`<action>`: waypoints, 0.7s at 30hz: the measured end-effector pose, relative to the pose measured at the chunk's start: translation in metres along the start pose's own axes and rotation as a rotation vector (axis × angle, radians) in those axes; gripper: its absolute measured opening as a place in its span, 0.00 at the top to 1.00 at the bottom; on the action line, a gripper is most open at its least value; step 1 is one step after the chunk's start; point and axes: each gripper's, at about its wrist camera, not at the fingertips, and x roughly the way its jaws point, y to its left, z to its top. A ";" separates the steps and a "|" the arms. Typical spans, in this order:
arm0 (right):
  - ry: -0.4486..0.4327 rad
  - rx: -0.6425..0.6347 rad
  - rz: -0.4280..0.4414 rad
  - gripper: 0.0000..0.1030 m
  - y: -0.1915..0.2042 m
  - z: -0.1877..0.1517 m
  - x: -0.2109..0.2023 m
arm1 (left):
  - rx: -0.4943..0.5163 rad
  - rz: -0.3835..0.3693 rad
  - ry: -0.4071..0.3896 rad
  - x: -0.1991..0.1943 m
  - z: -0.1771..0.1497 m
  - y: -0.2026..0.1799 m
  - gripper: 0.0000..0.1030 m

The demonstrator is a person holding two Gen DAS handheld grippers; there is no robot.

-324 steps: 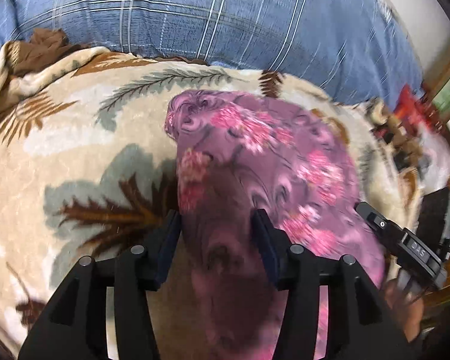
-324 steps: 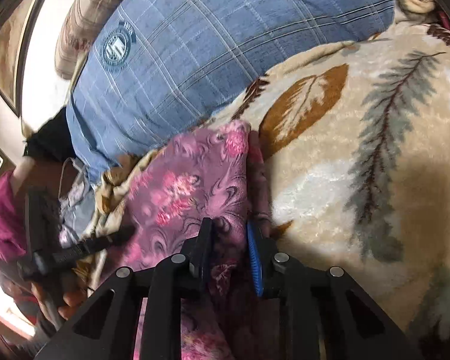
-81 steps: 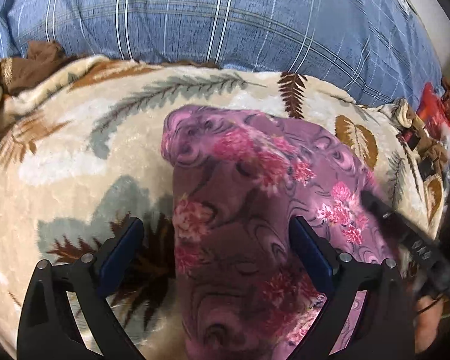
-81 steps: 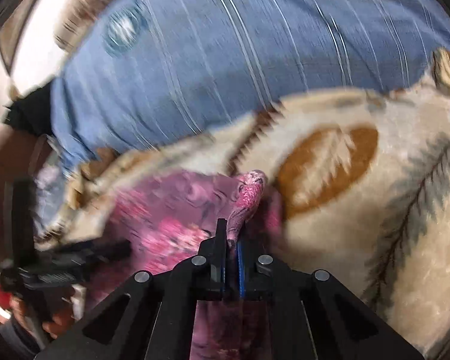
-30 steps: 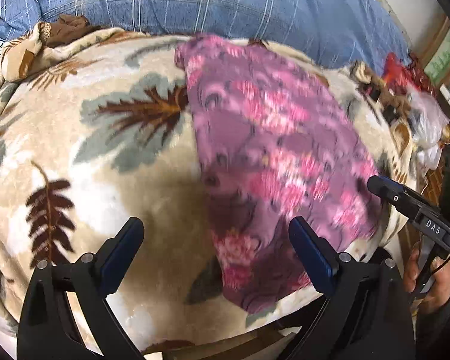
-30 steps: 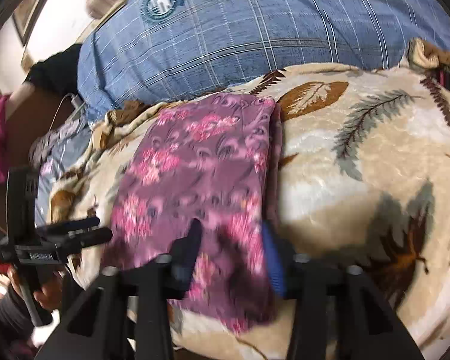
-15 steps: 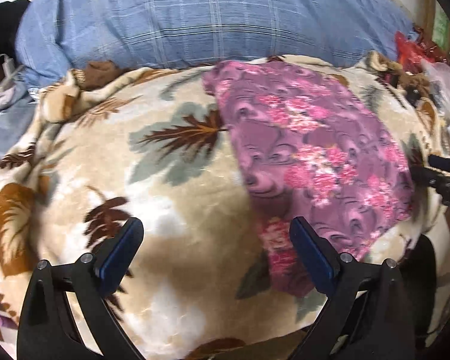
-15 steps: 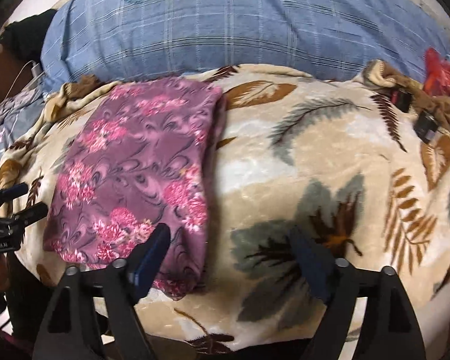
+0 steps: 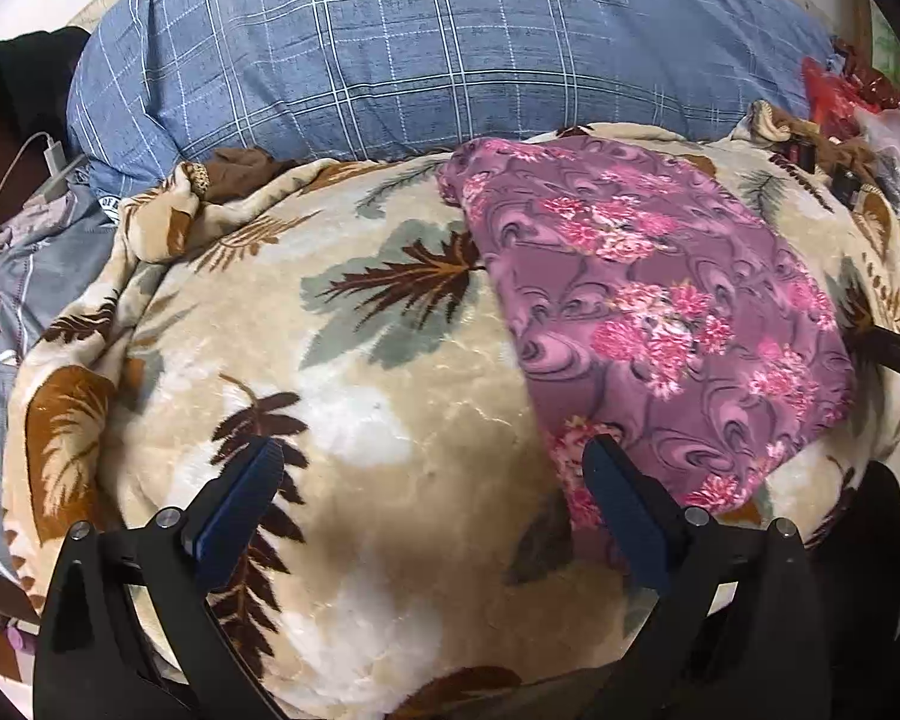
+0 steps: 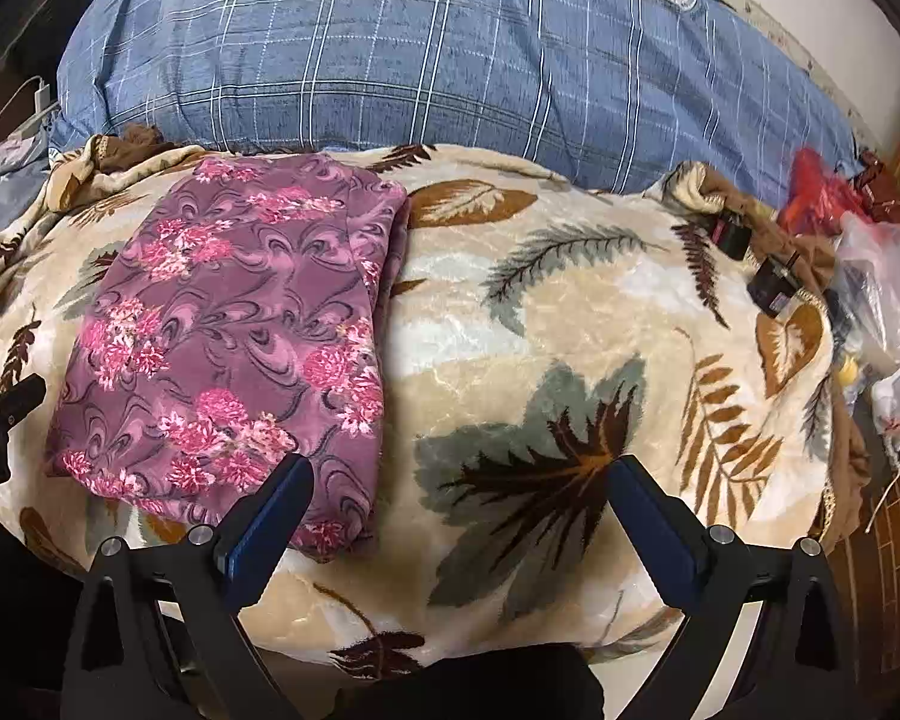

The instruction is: Fold small clothes

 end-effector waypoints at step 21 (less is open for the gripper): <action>-0.033 0.014 0.002 0.03 -0.009 -0.002 -0.017 | 0.019 -0.077 0.032 -0.015 -0.004 -0.030 0.02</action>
